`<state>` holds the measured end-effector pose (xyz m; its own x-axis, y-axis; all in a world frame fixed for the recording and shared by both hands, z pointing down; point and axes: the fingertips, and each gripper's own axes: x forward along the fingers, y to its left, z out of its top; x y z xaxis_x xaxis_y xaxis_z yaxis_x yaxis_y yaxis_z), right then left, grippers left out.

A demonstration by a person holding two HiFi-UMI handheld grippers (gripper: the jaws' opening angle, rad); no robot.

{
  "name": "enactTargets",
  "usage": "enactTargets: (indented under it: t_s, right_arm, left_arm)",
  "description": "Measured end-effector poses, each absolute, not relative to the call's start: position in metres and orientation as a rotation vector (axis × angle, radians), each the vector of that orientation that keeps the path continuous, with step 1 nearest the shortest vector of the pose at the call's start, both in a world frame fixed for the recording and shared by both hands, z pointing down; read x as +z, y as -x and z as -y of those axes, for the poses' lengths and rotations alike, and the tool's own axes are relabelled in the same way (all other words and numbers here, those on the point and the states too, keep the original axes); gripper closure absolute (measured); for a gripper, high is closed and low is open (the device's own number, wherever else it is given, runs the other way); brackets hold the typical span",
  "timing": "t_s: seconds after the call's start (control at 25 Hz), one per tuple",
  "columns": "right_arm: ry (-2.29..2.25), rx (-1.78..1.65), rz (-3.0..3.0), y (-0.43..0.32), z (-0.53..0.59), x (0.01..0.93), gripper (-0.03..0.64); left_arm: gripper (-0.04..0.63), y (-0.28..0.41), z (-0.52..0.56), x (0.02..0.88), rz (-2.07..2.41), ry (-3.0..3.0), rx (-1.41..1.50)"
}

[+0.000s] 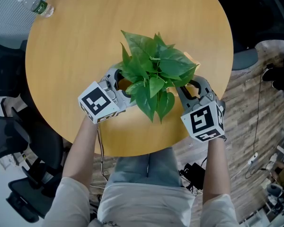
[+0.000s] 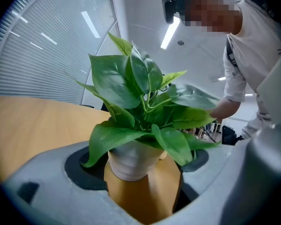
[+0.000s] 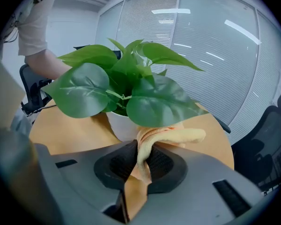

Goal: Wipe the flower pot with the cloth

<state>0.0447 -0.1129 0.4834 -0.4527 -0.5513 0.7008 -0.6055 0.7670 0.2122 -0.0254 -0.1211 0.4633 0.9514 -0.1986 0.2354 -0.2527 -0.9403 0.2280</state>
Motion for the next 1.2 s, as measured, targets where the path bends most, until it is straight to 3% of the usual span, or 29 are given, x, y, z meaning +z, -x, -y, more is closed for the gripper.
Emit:
enactTargets:
  t_s: [1.2]
  right_arm:
    - [-0.766,0.074,2.219,-0.021,0.073,0.485,0.571]
  left_arm:
    - [0.167,0.023,0.116,0.469,0.907,-2.619,0.394]
